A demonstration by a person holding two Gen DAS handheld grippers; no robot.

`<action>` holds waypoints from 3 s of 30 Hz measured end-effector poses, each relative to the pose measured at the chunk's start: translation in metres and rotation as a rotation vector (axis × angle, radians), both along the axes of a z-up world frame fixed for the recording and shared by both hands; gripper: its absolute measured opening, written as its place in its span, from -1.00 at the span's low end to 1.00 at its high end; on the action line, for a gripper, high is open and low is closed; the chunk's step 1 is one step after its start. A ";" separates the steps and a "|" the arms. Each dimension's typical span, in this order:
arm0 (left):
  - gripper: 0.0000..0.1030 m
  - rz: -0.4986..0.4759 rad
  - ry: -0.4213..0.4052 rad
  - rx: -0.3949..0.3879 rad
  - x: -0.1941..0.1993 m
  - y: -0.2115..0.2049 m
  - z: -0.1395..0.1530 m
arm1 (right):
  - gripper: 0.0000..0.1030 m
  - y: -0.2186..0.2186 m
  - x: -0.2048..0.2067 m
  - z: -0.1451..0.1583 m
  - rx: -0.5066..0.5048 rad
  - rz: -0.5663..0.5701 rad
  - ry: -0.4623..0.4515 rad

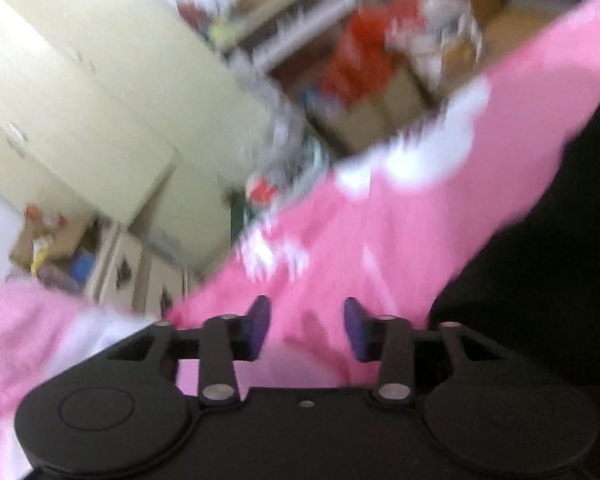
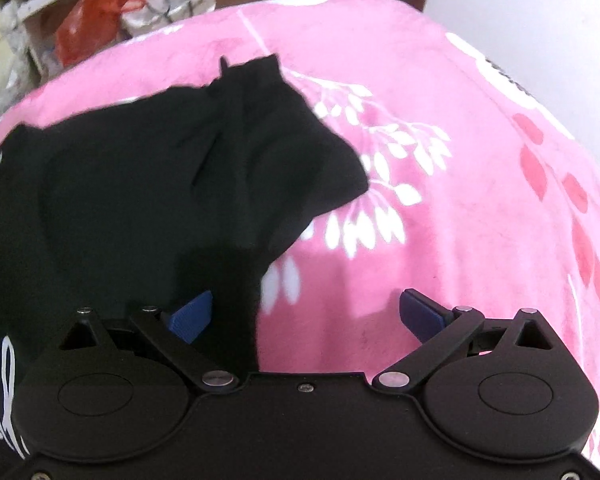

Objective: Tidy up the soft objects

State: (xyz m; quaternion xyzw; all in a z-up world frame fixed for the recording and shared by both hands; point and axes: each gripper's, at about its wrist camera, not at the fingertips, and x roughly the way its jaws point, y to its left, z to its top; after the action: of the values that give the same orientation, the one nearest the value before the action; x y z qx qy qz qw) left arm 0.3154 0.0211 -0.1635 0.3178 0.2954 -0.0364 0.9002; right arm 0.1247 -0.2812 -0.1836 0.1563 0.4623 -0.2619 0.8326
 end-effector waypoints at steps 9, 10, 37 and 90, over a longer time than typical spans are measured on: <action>-0.21 -0.652 0.450 -0.500 0.005 -0.221 0.029 | 0.97 -0.056 -0.007 -0.008 0.163 -0.138 -0.281; -0.21 -0.677 0.471 -0.513 0.009 -0.239 0.027 | 0.97 -0.069 -0.007 -0.009 0.185 -0.171 -0.333; -0.62 -0.649 0.353 -0.160 0.066 -0.487 -0.029 | 0.24 -0.123 -0.012 -0.022 0.270 -0.125 -0.432; -0.14 -0.583 0.521 -0.487 0.018 -0.268 -0.051 | -0.91 -0.108 -0.004 -0.030 0.506 -0.133 -0.385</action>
State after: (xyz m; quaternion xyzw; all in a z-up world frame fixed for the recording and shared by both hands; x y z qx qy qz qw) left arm 0.3332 -0.2471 -0.2140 0.1473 0.3931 -0.4350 0.7966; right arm 0.1207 -0.3889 -0.2136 0.4348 0.3353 -0.1581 0.8206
